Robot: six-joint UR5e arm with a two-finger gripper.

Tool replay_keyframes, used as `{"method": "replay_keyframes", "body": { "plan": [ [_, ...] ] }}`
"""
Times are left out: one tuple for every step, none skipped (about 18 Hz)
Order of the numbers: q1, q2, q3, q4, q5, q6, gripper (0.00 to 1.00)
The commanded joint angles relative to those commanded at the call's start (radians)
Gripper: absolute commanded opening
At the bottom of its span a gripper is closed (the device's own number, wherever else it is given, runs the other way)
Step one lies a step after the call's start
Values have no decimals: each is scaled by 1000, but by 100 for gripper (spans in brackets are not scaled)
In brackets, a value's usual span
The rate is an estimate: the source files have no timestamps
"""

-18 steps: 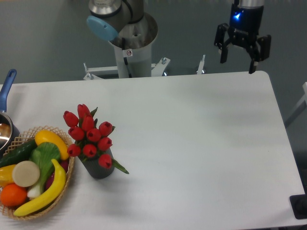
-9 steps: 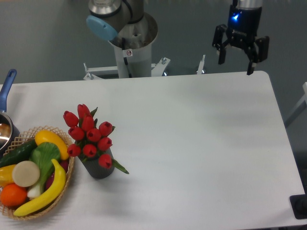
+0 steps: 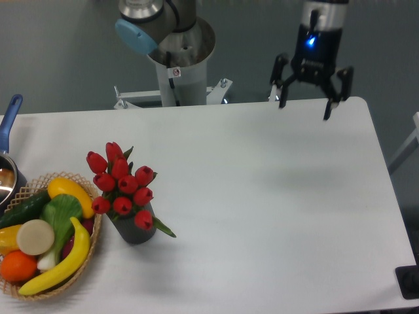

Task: Pick up the flowers from the vase
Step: 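Move the open gripper down toward the red tulip stems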

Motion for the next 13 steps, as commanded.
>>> {"method": "replay_keyframes", "body": {
  "plan": [
    [-22,-3,-14,11,-2,0,100],
    [-29,-6,-23,20,-11,0,100],
    [-42,-14,-29,25,-46,0,100],
    [-49,-17,-35,25,-102,3,100],
    [-49,-17,-48,26,-168,5,100],
    [-49,-15,-61,31,-228,8,100],
    [-51,-17,-74,40,-280,8,100],
    [-52,-15,-84,45,-314,9,100],
    [-54,-15,-88,48,-328,9,100],
    [-63,-15,-89,49,-339,9,100],
    [-81,-17,-92,51,-354,11,100],
    [-101,-19,-92,49,-377,12,100],
    [-114,-25,-94,48,-397,11,100]
  ]
}}
